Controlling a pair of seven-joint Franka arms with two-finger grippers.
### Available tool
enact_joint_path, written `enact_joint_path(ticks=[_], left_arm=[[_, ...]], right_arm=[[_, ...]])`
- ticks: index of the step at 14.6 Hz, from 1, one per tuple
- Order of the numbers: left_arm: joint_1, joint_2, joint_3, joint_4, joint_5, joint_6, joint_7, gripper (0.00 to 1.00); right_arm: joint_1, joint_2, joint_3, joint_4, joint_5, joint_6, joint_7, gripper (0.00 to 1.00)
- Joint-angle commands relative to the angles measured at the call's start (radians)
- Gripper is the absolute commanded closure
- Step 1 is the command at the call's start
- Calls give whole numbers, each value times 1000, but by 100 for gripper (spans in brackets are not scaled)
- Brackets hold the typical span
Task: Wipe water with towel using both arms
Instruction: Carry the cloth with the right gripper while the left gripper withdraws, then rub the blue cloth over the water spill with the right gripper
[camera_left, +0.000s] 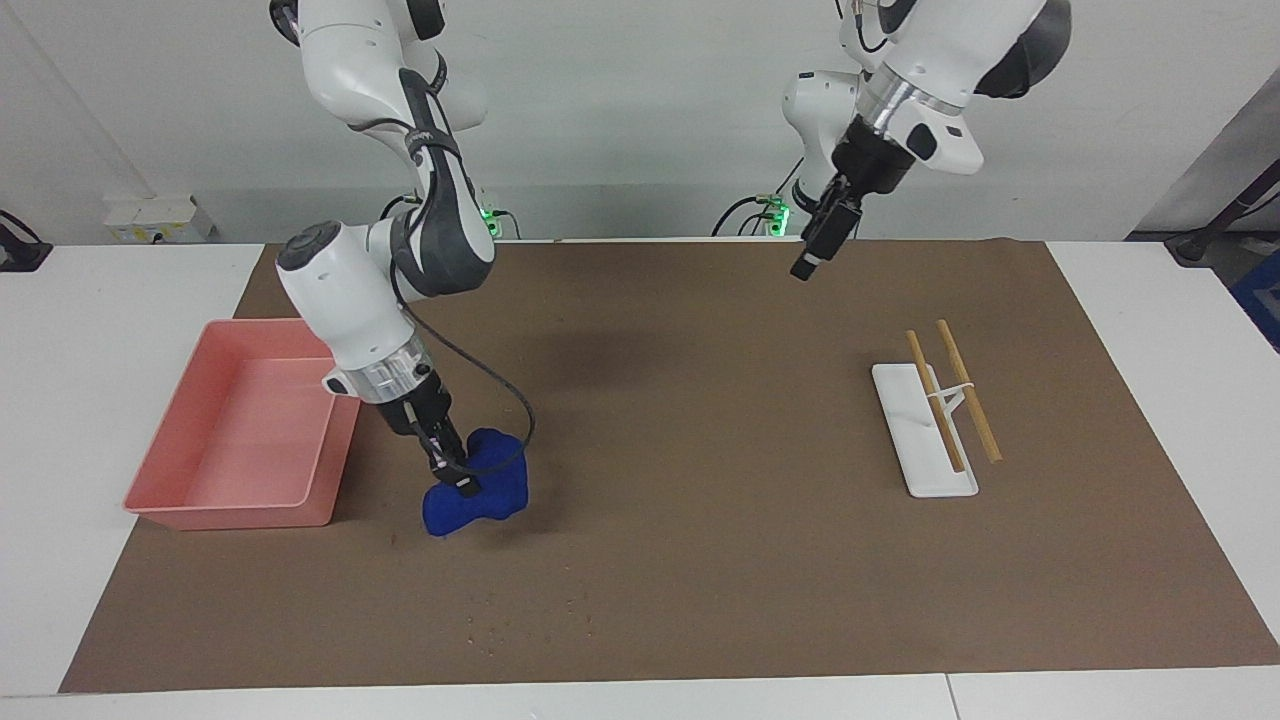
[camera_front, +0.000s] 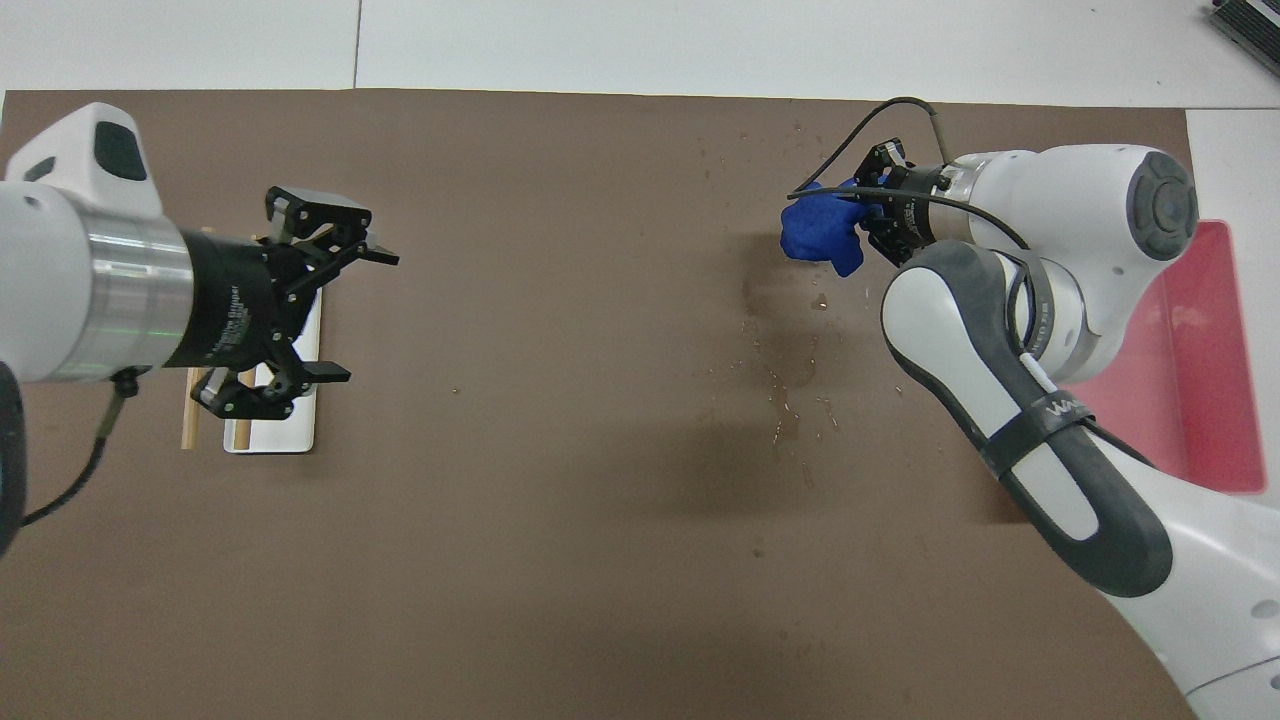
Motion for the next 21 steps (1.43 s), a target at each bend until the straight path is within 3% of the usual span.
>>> enact_joint_path(ticks=[1, 5, 8, 11, 16, 21], left_arm=[[79, -6, -11, 17, 63, -74, 229, 0], [135, -17, -13, 17, 166, -173, 427, 0], [138, -18, -11, 42, 304, -247, 634, 0], [176, -20, -2, 34, 318, -270, 733, 0], [176, -20, 3, 39, 322, -230, 745, 0], [242, 12, 13, 97, 313, -227, 1026, 0]], right_arm=[[-29, 52, 13, 20, 9, 44, -65, 100], [-37, 89, 13, 0, 15, 25, -56, 100], [-46, 77, 13, -7, 16, -74, -55, 100], [-60, 43, 13, -67, 17, -159, -56, 100], [-45, -7, 14, -179, 17, -165, -53, 100], [-13, -72, 14, -251, 17, -264, -56, 100]])
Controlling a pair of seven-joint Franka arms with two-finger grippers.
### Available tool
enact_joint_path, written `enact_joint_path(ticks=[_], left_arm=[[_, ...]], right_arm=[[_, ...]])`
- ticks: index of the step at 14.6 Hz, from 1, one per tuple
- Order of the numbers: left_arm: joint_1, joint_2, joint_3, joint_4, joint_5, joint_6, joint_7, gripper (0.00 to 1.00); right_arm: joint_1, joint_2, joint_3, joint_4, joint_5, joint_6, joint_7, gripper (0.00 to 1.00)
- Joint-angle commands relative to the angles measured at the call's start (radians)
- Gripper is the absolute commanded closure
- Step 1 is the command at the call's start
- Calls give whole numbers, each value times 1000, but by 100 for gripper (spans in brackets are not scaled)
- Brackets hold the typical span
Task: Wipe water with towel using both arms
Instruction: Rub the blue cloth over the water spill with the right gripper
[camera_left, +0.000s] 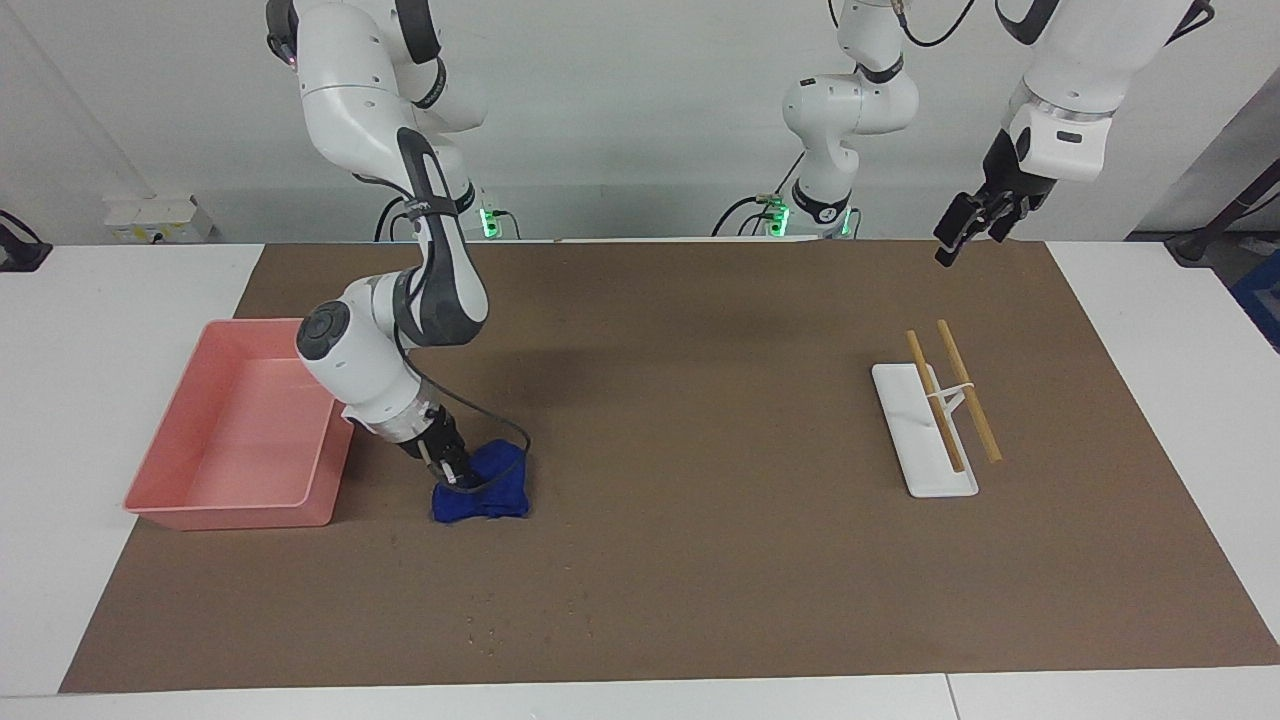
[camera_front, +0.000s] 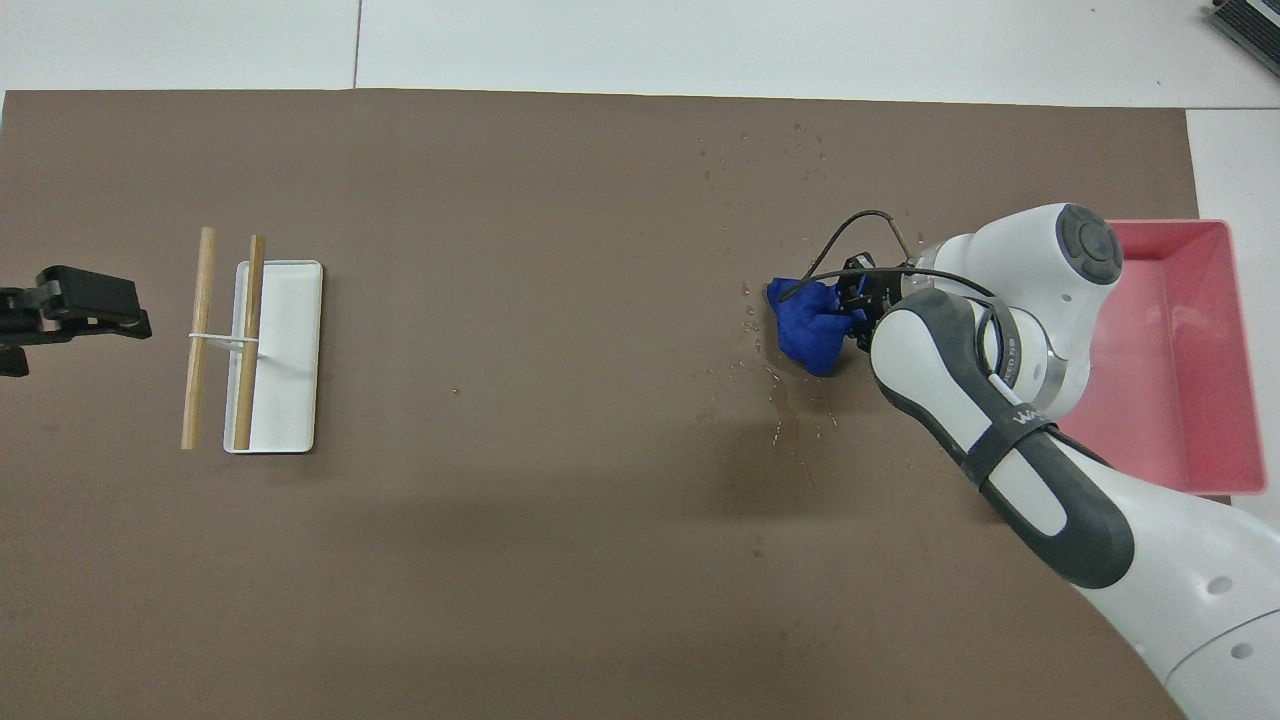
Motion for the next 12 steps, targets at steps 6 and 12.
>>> enact_joint_path(ticks=[6, 12], left_arm=[[33, 146, 3, 224, 36, -152, 203, 0], [32, 133, 2, 225, 96, -235, 341, 0]], right_arm=[[72, -157, 5, -236, 11, -134, -31, 100], [119, -267, 5, -376, 11, -196, -28, 100]])
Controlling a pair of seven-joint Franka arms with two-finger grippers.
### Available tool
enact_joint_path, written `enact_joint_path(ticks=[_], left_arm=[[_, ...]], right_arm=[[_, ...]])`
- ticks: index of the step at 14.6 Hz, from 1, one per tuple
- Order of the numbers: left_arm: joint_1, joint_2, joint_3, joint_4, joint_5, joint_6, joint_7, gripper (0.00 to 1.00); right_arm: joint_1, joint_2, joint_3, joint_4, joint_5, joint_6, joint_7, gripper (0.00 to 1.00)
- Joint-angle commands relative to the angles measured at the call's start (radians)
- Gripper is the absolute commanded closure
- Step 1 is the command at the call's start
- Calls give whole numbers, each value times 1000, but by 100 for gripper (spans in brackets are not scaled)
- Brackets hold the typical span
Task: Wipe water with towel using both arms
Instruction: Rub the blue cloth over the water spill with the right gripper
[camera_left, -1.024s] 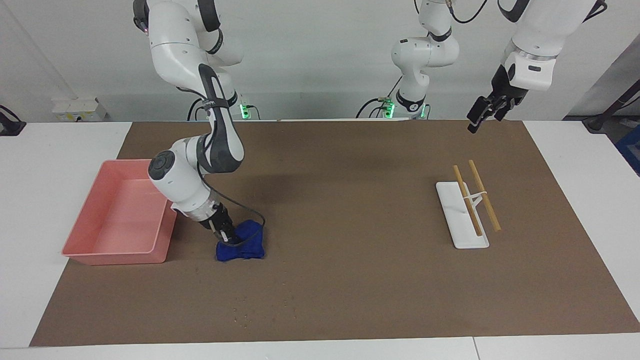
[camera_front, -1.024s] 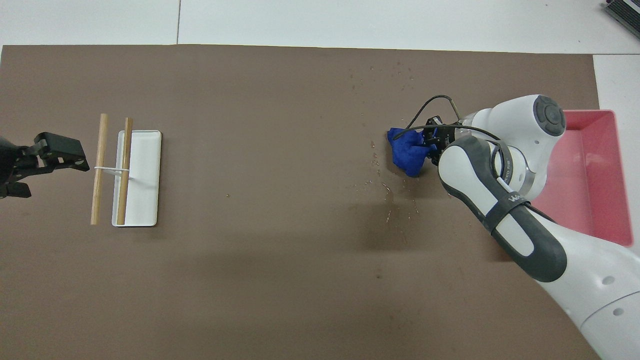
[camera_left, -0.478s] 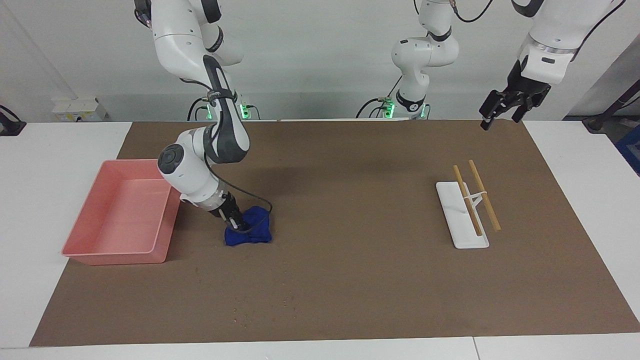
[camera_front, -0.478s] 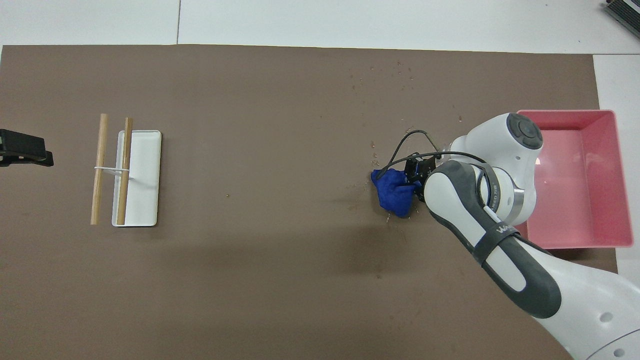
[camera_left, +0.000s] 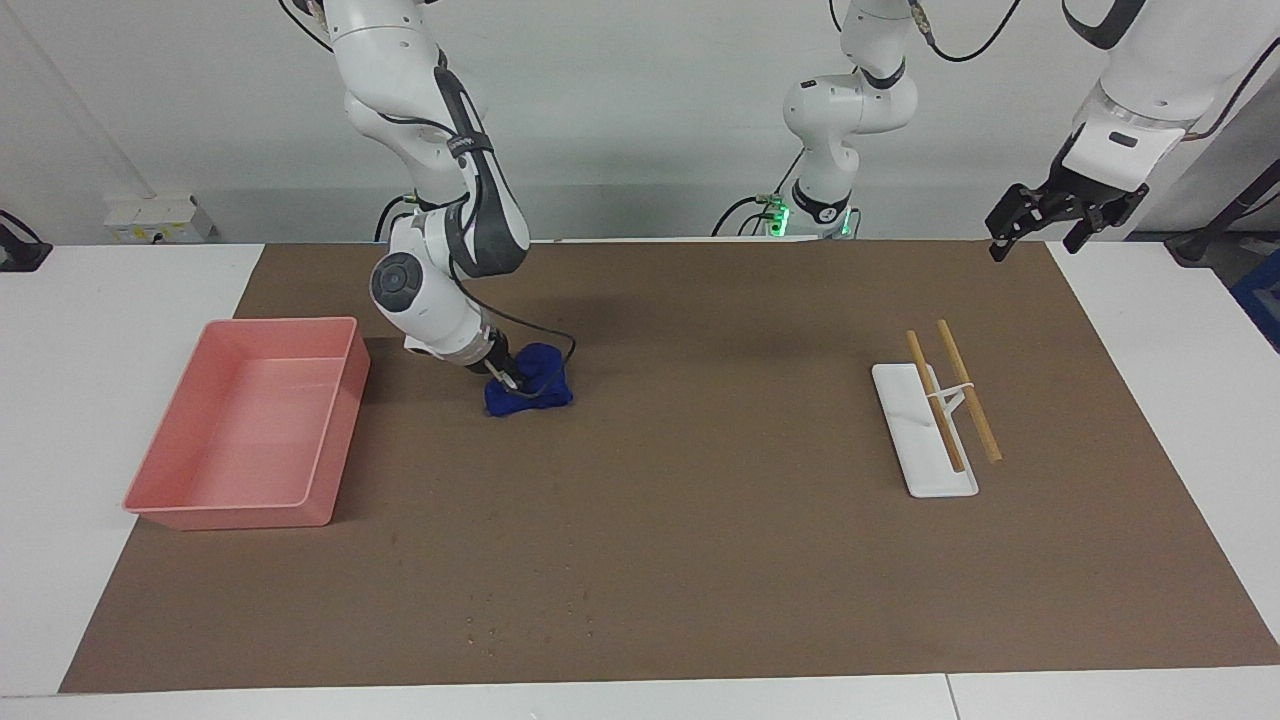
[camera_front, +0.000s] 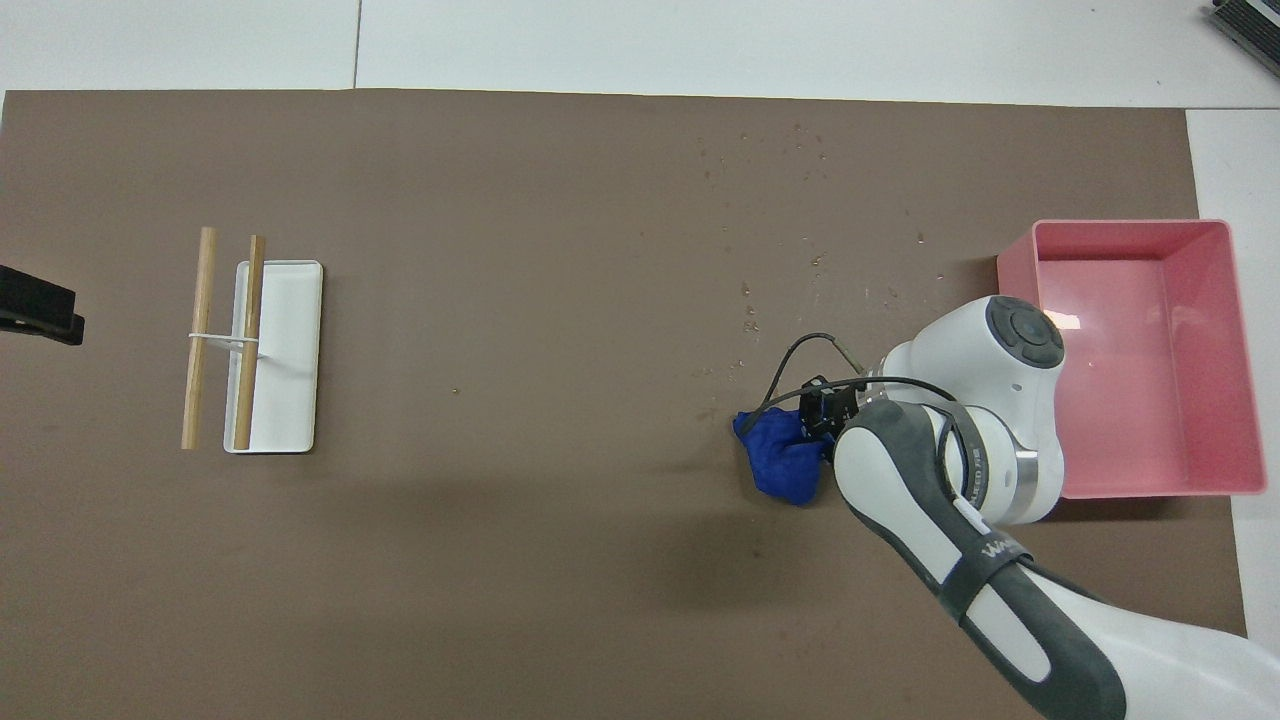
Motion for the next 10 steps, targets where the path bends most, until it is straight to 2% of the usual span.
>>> enact_joint_path(ticks=[1, 7, 10], left_arm=[[2, -3, 2, 23, 19, -40, 43, 0], [-18, -37, 6, -43, 20, -40, 34, 0], [-18, -37, 8, -43, 20, -37, 36, 0]], right_arm=[[28, -49, 2, -82, 10, -58, -27, 100], [97, -110, 2, -170, 10, -81, -17, 100], [128, -113, 1, -168, 10, -58, -19, 100]])
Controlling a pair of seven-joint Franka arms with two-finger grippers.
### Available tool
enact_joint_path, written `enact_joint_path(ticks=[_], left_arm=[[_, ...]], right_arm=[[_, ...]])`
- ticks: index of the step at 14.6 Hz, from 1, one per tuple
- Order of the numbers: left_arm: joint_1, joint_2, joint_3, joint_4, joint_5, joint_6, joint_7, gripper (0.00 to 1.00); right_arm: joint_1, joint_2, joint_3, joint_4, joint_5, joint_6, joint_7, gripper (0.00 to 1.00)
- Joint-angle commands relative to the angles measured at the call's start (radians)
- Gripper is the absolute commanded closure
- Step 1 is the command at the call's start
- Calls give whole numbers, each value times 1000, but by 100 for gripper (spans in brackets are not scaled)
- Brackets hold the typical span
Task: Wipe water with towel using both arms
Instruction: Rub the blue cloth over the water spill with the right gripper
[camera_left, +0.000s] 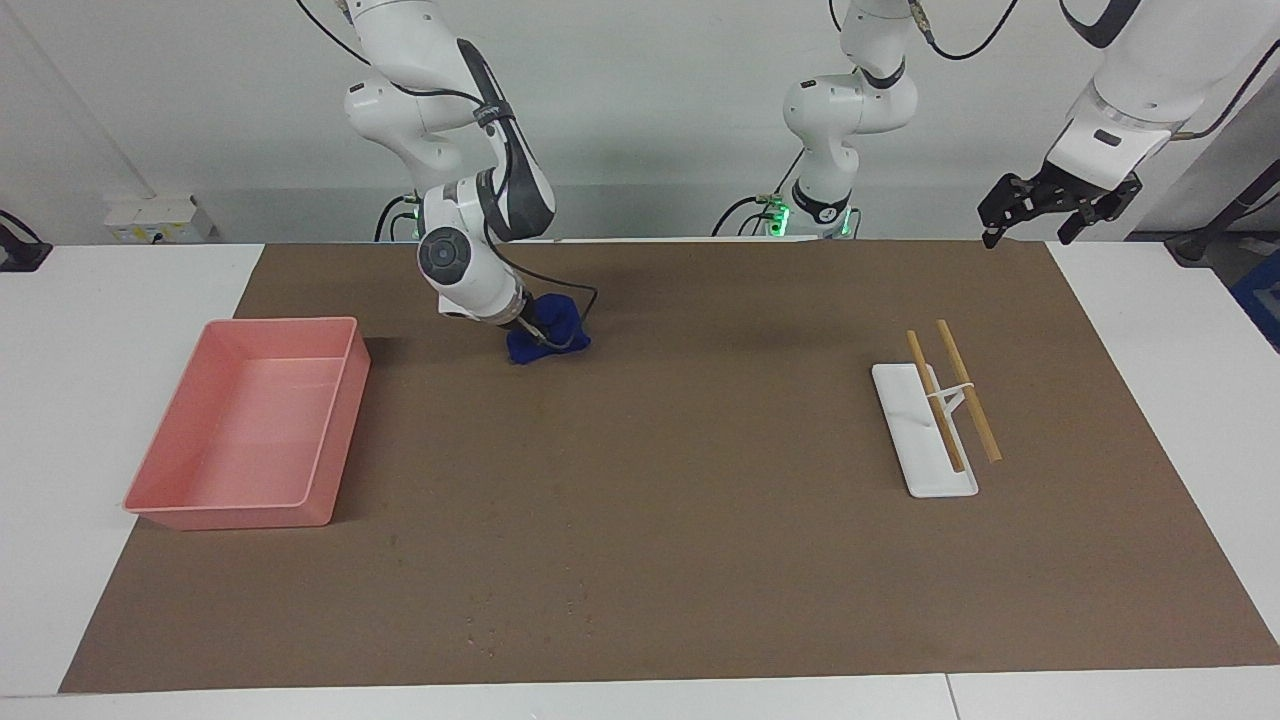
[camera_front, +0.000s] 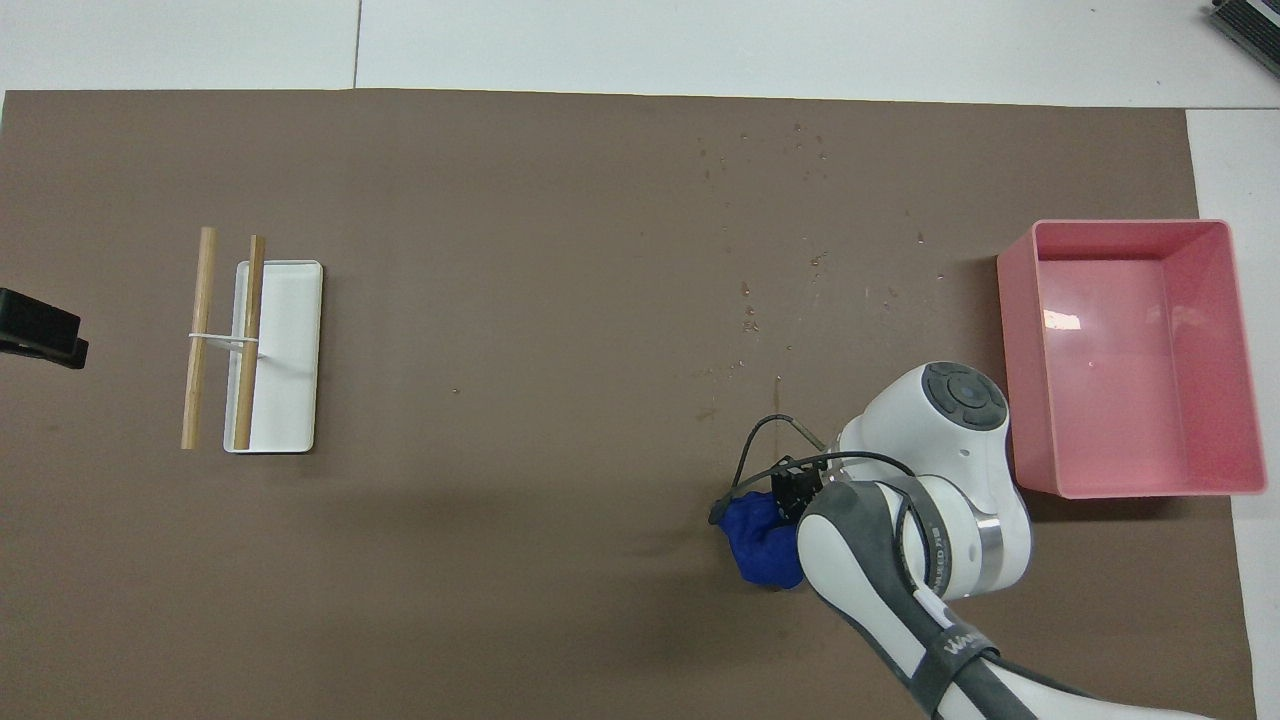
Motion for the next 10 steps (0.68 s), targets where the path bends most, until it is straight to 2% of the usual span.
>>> enact_joint_path(ticks=[1, 5, 6, 10], left_arm=[[-15, -32, 9, -34, 20, -5, 10, 0], [-28, -32, 10, -35, 20, 1, 8, 0], [-32, -32, 13, -35, 19, 1, 8, 0], [-37, -30, 15, -35, 8, 4, -15, 0]], right_arm=[[27, -15, 1, -34, 10, 54, -22, 100], [29, 19, 2, -25, 10, 315, -25, 100], [23, 45, 2, 5, 10, 372, -27, 100], [0, 109, 2, 117, 10, 401, -34, 100]])
